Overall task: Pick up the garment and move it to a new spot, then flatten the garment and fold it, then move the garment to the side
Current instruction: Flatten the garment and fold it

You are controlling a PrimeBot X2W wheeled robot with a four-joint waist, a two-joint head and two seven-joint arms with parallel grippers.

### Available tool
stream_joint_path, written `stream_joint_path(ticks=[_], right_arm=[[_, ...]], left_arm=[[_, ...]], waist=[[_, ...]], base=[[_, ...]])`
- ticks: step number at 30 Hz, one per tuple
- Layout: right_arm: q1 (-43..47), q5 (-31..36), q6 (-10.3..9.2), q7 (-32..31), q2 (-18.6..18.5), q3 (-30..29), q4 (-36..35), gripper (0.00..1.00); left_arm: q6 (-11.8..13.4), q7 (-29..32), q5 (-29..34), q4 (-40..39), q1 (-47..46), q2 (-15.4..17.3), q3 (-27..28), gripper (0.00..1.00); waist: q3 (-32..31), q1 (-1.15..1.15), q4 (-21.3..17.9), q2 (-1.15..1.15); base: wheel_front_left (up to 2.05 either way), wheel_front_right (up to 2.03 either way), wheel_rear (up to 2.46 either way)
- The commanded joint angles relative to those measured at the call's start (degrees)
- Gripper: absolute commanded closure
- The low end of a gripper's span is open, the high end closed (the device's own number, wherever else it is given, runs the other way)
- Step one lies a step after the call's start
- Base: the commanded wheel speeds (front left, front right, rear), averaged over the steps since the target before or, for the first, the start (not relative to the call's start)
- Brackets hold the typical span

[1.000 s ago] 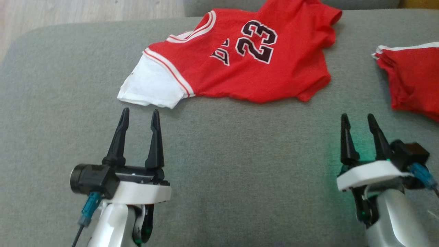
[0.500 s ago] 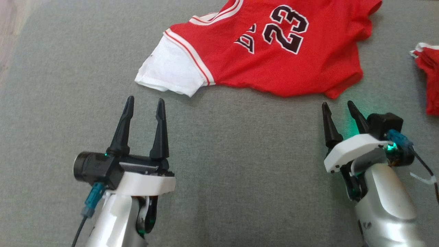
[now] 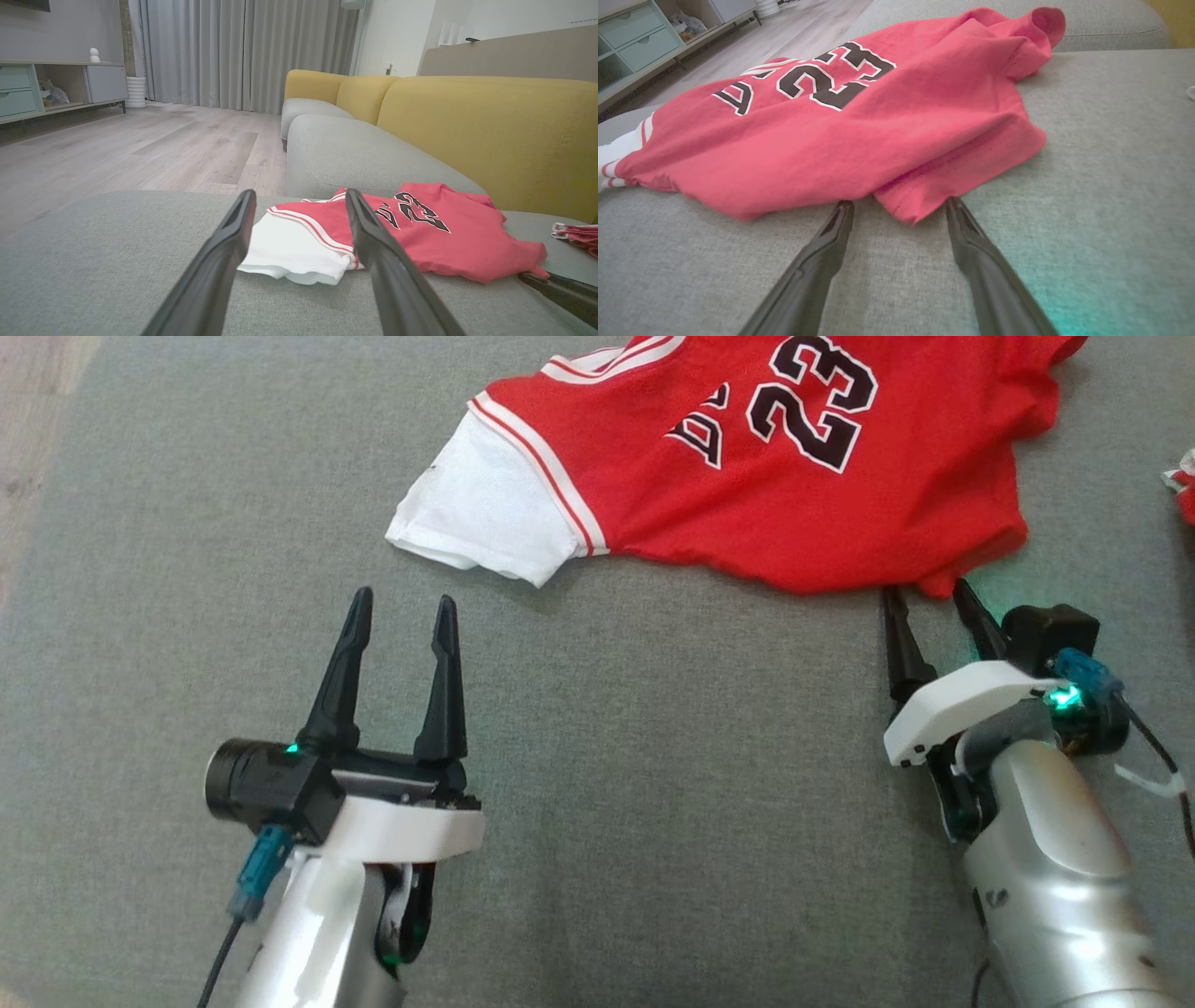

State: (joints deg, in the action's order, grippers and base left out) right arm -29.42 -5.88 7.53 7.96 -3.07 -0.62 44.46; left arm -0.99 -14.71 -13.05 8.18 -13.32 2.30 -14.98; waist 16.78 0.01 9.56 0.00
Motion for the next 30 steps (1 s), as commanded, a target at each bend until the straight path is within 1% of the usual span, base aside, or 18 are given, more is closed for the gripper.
stream_joint_path(ticks=[1,2,3,4,5,6,13,18,24,30], right_arm=[[-1.5,0.2,-0.04,0.9,0.2,1.5,-0.2,0.0],[-1.9,0.2,-0.04,1.3,0.2,1.5,0.2,0.0],[-2.6,-0.1,-0.04,2.1,0.2,1.5,1.1,0.06],[-3.0,-0.4,-0.04,2.5,0.2,1.6,1.5,0.46],[-3.3,-0.6,-0.04,3.0,0.2,1.7,1.8,0.81],[-3.5,-0.7,-0.04,3.4,0.2,1.9,2.1,1.0],[-3.2,-1.2,-0.04,5.3,0.2,1.6,3.2,1.0],[-1.2,-1.4,-0.04,6.1,0.2,0.7,2.0,1.0],[2.6,0.1,-0.04,6.1,0.1,-1.2,-1.7,1.0],[7.4,0.8,-0.04,3.8,0.1,-3.2,-8.0,1.0]], left_arm=[[0.3,-0.3,0.1,-1.8,-2.1,0.6,1.4,0.0],[0.3,-0.3,0.1,-1.9,-2.1,0.6,1.4,0.0],[0.3,-0.3,0.1,-1.8,-2.2,0.6,1.3,0.0],[0.4,-0.3,0.1,-1.7,-2.2,0.6,1.3,0.0],[0.4,-0.3,0.2,-1.7,-2.2,0.6,1.4,0.0],[0.4,-0.3,0.2,-1.6,-2.1,0.6,1.4,0.0],[0.4,-0.3,0.2,-1.3,-1.7,0.6,1.9,0.0],[0.4,-0.3,0.2,-1.3,-0.8,0.6,2.7,0.0],[0.1,-0.3,0.4,-1.3,0.3,0.6,3.4,0.0],[0.2,-0.3,0.4,-1.4,1.9,0.6,4.2,0.0]], waist=[[0.1,-0.01,0.0,0.0],[0.1,-0.01,0.0,0.0],[0.2,-0.01,0.0,0.0],[0.1,-0.01,0.0,0.0],[0.1,-0.01,-0.1,0.0],[-0.1,-0.01,-0.1,0.0],[-1.6,-0.01,-1.2,0.0],[-3.7,-0.01,-2.8,0.0],[-6.3,-0.01,-4.6,0.0],[-8.8,-0.01,-5.9,0.0]], base=[[0.0,0.0,0.0],[0.0,0.0,0.0],[0.0,0.0,0.0],[0.0,0.0,0.0],[0.0,0.0,0.0],[0.0,0.0,0.0],[0.0,0.0,0.0],[0.0,0.0,0.0],[0.0,0.0,0.0],[0.0,0.0,0.0]])
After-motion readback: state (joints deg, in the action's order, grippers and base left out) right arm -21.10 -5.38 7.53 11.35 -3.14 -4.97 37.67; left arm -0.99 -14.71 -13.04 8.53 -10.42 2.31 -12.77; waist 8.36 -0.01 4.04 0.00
